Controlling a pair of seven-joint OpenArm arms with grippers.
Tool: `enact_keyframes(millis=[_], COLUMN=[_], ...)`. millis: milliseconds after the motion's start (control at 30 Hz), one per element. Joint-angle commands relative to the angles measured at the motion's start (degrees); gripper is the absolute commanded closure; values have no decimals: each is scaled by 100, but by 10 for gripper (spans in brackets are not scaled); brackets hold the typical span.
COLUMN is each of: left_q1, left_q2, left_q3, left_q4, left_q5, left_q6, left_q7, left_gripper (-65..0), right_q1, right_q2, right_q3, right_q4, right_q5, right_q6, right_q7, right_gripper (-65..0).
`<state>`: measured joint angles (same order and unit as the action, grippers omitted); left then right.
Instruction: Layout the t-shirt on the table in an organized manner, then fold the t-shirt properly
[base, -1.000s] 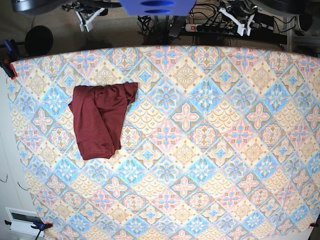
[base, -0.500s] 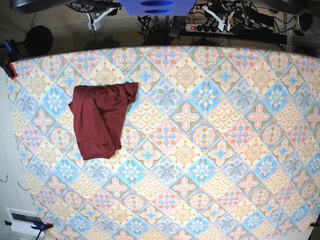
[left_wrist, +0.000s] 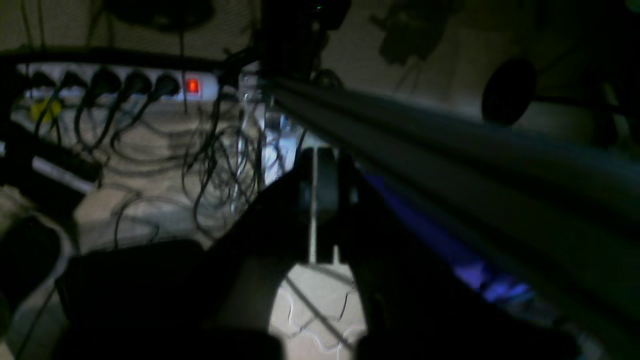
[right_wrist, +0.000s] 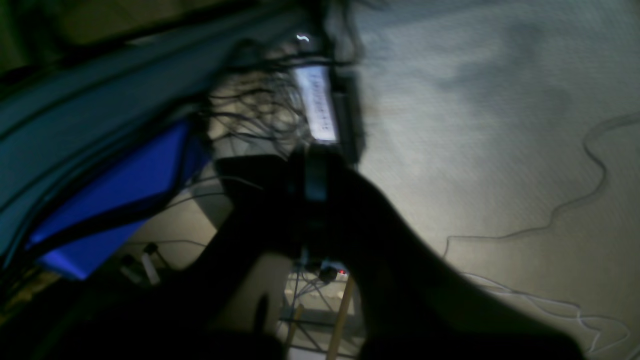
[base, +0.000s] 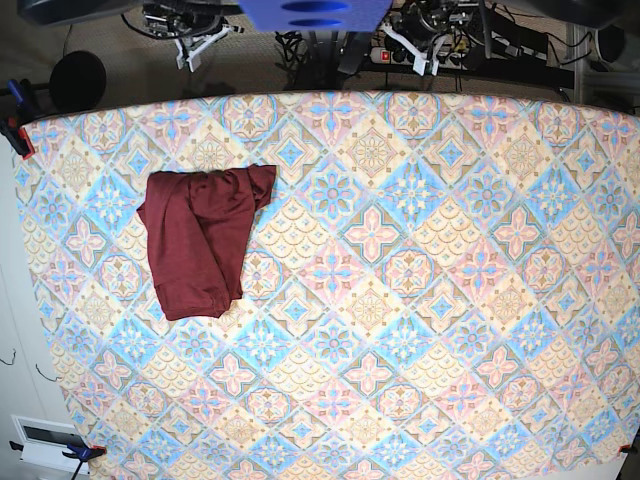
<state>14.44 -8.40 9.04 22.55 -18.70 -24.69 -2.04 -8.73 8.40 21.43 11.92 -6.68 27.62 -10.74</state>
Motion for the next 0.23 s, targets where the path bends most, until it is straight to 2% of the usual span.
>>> enact_keyframes(millis=[0, 200], left_q1=[29, -85], left_q2=[18, 133], left_q3=[-3, -11], left_q4=[18, 18], left_q5=[-7, -25], left_q6=[-41, -41], left_q7=[-37, -29], left_gripper=[0, 0], right_q1=[-37, -54], right_q2=[43, 17], right_q3=[15, 33], right_q4=[16, 16], right_q5=[4, -5], right_q6=[-23, -32], right_q7=[-3, 24], right_gripper=[0, 0])
